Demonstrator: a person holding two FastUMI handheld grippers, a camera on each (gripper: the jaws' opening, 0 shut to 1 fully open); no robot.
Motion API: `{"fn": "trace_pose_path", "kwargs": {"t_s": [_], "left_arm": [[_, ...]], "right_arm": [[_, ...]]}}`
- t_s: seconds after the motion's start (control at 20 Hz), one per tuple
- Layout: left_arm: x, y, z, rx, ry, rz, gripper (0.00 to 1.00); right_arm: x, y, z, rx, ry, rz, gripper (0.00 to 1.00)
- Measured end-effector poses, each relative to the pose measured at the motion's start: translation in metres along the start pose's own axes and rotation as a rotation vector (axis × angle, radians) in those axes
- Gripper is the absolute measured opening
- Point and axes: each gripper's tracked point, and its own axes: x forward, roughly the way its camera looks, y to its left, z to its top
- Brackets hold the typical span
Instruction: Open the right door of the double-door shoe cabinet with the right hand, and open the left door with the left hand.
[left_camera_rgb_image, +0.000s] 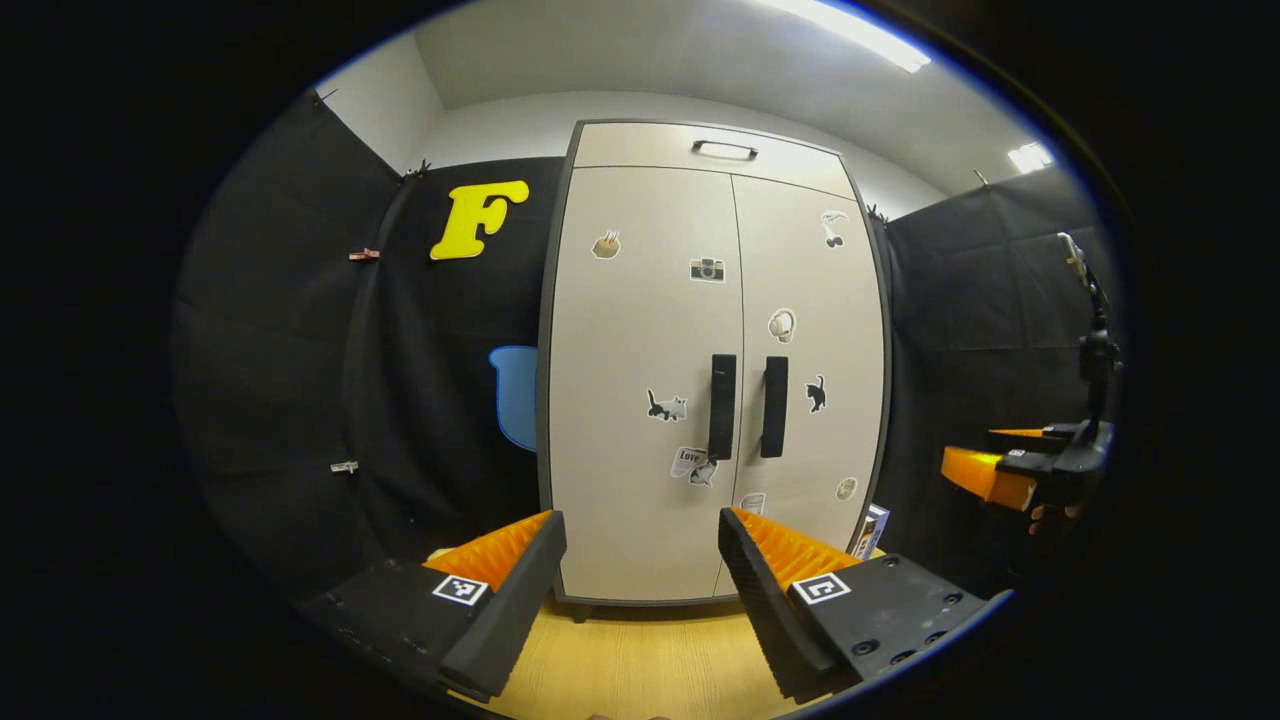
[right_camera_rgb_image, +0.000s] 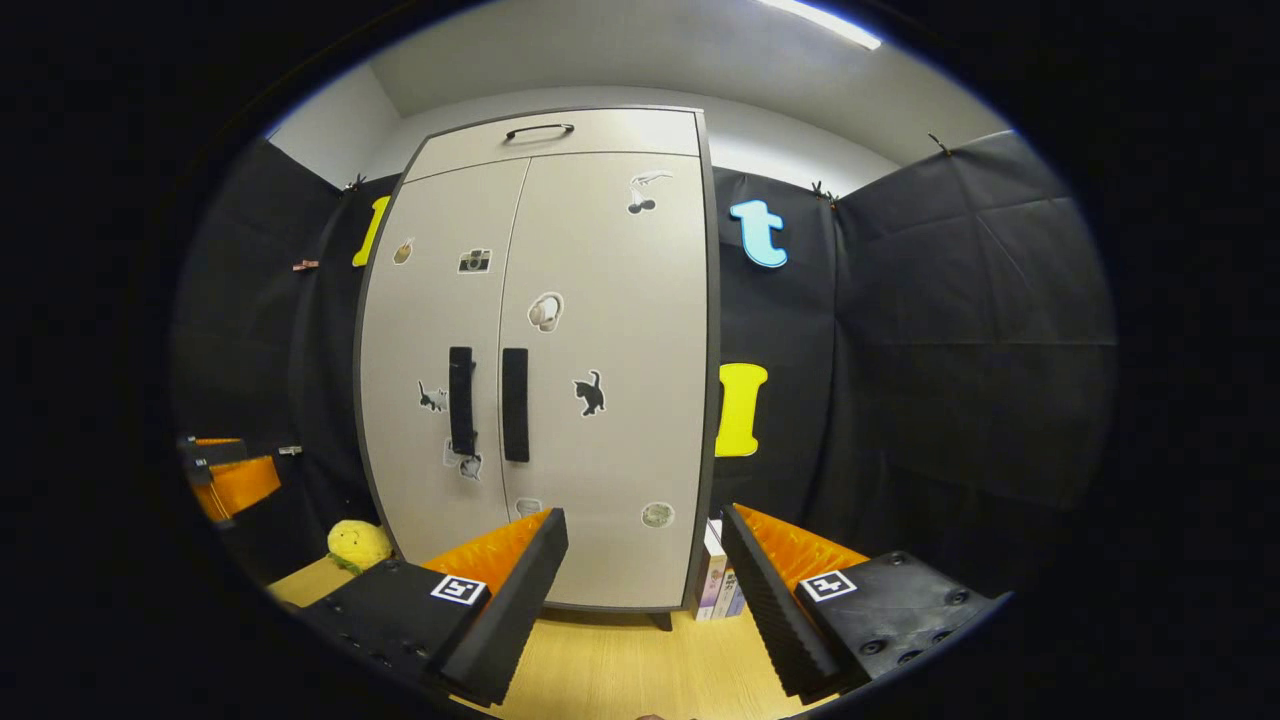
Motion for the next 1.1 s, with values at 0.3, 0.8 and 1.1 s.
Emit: {"fn": "trace_pose_path", "kwargs": {"t_s": [0.3,0.8,1.1], "left_arm": [[-0.008,0.016,-0.008,-0.015,0.016,-0.009,0.94],[-0.019,0.058,-0.021,-0.014,0.040,0.049,0.95],[-0.018,0.077,-0.024,0.000,0.049,0.088,0.95]], "right_arm": [[0.035,0.035,0.032,0.016,-0.019,0.049,0.98],[0.119,0.109,0.064,-0.047,-0.079,0.115,0.98],[0.175,0.132,0.052,-0.064,-0.029,0.101,0.98]]}}
